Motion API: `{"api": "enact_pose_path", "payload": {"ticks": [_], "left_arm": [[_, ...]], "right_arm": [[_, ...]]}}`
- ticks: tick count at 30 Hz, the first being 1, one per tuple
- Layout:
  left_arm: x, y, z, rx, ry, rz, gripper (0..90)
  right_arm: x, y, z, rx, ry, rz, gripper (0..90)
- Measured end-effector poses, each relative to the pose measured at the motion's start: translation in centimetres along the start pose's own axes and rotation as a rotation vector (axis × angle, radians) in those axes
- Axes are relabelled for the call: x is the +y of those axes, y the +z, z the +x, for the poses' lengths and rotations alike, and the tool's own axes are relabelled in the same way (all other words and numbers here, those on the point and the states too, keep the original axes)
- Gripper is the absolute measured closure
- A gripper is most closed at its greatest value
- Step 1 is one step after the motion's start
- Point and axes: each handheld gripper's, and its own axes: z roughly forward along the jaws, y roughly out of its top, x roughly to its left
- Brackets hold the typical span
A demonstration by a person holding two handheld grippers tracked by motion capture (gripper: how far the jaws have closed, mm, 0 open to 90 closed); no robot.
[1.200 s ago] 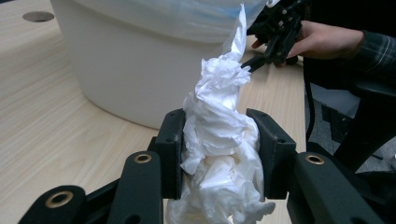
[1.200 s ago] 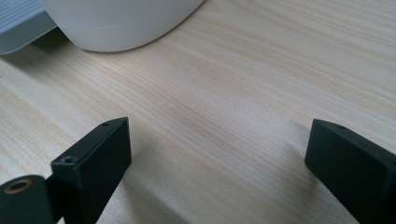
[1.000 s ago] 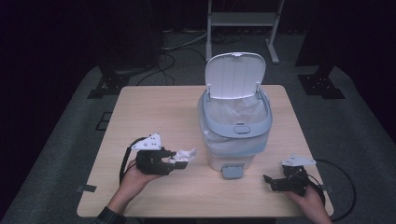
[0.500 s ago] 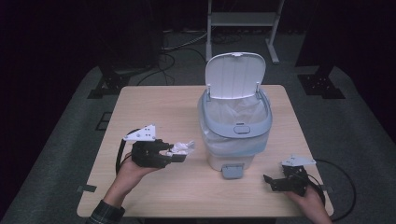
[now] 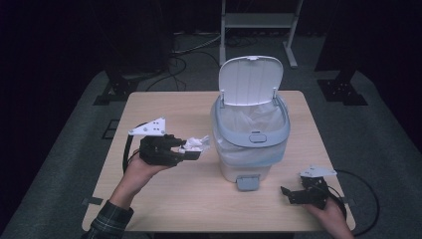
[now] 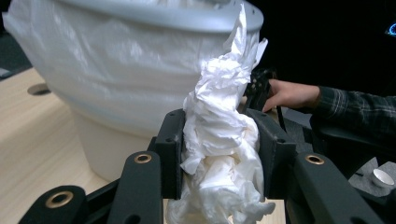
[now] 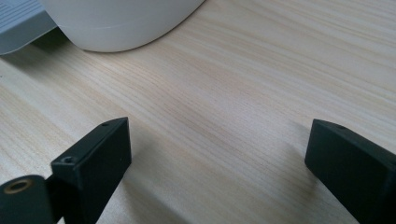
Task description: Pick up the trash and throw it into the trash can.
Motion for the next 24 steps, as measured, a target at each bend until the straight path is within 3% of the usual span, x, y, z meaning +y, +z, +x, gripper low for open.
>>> {"api": "enact_pose_path", "payload": {"ticks": [24], "left_arm": [[7.5, 0.8, 0.3, -0.037, 0.085, -0.047, 59.3]], "right_arm": [[0.0, 0.0, 0.0, 0.000, 0.000, 0.000, 6.0]]}}
